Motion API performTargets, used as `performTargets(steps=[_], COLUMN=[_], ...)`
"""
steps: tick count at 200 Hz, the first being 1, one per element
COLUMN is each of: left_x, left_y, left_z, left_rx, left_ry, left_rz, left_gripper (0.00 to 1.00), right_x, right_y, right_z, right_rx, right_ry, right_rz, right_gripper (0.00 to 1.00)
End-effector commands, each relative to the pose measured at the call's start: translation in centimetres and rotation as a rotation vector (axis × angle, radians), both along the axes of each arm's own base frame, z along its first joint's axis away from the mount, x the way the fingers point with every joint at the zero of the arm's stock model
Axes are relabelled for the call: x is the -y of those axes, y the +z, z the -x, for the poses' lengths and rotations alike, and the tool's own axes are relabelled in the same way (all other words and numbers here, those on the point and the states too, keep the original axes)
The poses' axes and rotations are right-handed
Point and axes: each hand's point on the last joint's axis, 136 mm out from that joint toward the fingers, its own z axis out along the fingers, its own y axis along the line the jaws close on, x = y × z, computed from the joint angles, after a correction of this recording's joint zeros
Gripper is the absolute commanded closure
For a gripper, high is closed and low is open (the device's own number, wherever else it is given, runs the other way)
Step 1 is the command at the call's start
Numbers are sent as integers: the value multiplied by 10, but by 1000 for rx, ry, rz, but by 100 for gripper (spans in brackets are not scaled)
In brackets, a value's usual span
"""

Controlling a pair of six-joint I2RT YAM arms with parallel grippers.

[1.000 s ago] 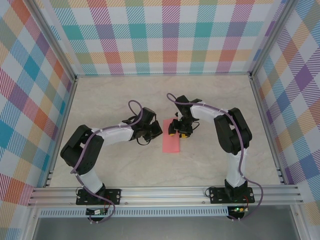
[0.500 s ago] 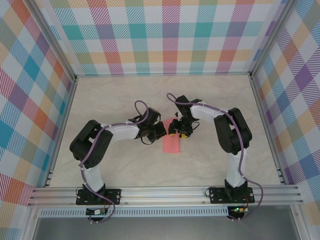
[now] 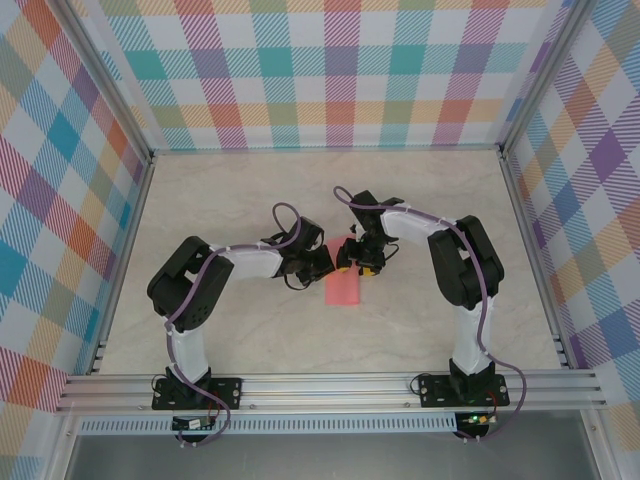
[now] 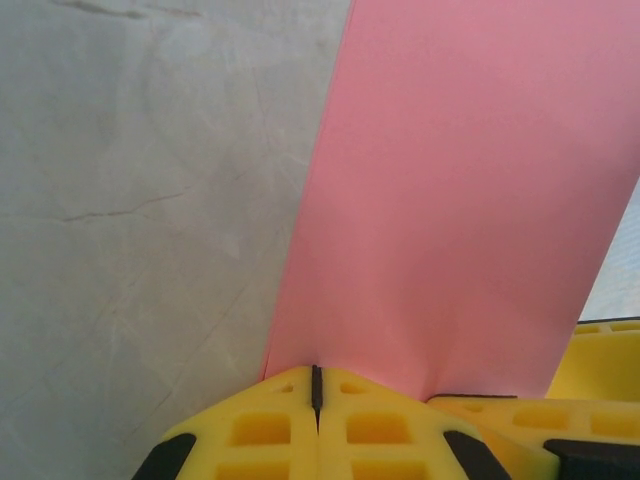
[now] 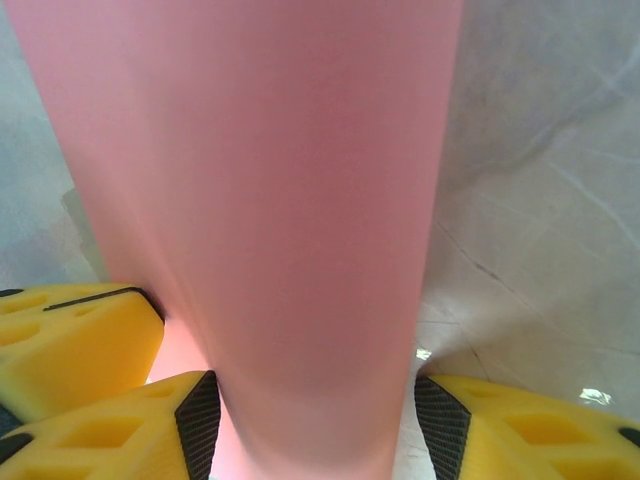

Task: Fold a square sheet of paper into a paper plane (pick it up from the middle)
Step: Hold the paper at the center of the table.

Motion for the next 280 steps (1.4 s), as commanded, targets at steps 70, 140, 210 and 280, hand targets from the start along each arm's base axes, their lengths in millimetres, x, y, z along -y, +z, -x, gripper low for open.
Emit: performTargets(steps=[70,140,210,280], left_x=[-8,-9,-9,-9], left_y=[-19,-20,-22,-21], left_z=[14,15,16,16], left_rx=[-28,-28,-34,-35], left_ry=[-25,-32,-34,-35], left_rz=[-65,-69,-71,-71], left_gripper=[100,100,100,100], right_x=[10,-19,-18,-5], right_y=[68,80,43,12], right_z=[-20,-7,-5,4], right_rx=[165,91,46,39], right_ry=[-134,-165,-150,-125], right_rz=[-187,-536,-496,-409], right_gripper=[29,83,94,93])
